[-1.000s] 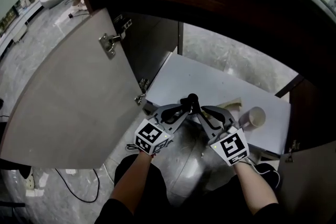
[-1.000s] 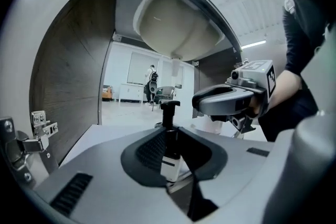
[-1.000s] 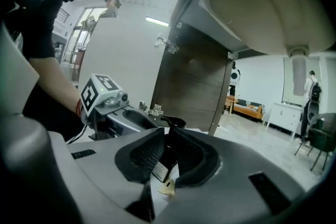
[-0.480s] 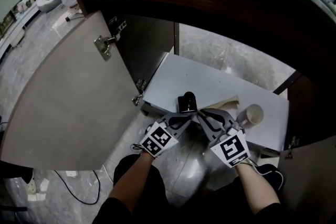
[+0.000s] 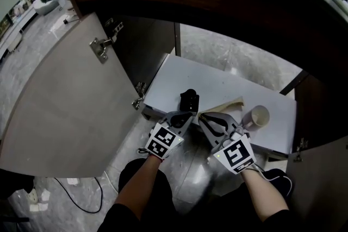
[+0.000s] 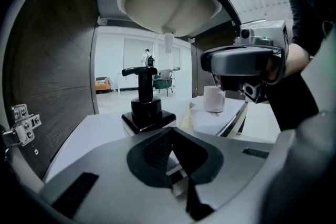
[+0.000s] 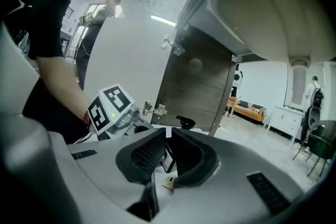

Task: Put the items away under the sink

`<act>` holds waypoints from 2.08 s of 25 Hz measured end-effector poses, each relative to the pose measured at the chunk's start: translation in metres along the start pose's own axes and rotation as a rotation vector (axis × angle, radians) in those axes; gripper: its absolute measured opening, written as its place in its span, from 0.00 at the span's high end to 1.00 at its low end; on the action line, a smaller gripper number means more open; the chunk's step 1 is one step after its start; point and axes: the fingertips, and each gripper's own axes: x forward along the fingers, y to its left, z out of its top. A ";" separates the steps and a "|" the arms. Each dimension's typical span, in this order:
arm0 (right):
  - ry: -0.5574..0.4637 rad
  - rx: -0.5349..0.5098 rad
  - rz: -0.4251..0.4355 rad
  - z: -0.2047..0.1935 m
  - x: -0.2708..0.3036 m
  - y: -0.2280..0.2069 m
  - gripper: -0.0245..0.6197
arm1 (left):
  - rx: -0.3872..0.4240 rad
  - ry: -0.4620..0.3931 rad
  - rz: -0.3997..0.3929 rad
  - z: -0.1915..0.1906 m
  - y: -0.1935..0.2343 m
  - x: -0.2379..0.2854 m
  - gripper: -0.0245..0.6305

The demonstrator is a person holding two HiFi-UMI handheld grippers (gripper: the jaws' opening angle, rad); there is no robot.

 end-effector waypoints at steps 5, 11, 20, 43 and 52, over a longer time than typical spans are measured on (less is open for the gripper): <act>0.000 0.011 -0.013 0.000 0.002 -0.003 0.88 | -0.026 -0.147 -0.005 0.029 -0.002 -0.009 0.95; -0.057 0.069 -0.072 0.016 0.011 -0.015 0.88 | -0.023 -0.297 0.178 0.068 0.019 -0.035 0.95; -0.219 -0.029 -0.186 0.097 0.010 -0.014 0.88 | 0.001 -0.490 0.417 0.144 0.023 -0.104 0.95; -0.185 0.344 -0.264 0.347 -0.177 -0.041 0.91 | -0.086 -0.255 0.363 0.389 -0.071 -0.245 0.95; -0.183 0.390 -0.301 0.451 -0.245 -0.046 0.91 | -0.016 -0.241 0.243 0.499 -0.117 -0.304 0.95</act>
